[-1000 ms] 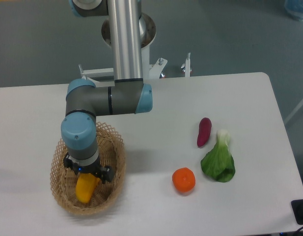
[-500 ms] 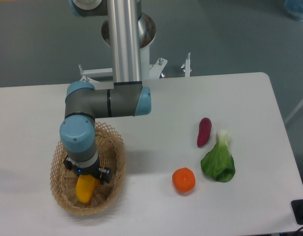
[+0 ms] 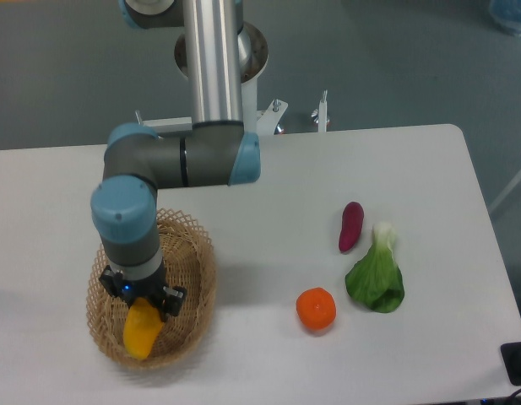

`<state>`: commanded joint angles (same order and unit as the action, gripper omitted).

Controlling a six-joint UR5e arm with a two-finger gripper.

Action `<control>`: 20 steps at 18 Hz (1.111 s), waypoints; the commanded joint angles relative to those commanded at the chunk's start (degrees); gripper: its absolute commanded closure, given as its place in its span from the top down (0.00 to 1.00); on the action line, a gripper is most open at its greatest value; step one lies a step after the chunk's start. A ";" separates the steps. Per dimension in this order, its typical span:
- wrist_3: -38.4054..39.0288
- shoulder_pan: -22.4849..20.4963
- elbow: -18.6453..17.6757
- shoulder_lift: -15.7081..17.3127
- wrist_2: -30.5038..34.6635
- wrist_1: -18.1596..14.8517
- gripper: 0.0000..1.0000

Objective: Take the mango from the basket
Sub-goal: 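Lift the mango out of the basket and carry it toward the bok choy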

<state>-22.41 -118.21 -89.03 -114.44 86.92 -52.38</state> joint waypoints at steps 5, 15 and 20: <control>-0.88 -7.11 -0.61 3.08 0.79 -0.35 0.40; -20.20 -23.90 -9.40 9.94 2.11 -0.35 0.40; -28.37 -28.47 -9.67 9.85 2.37 -0.35 0.37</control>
<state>-50.78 -146.68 -98.70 -104.59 89.30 -52.73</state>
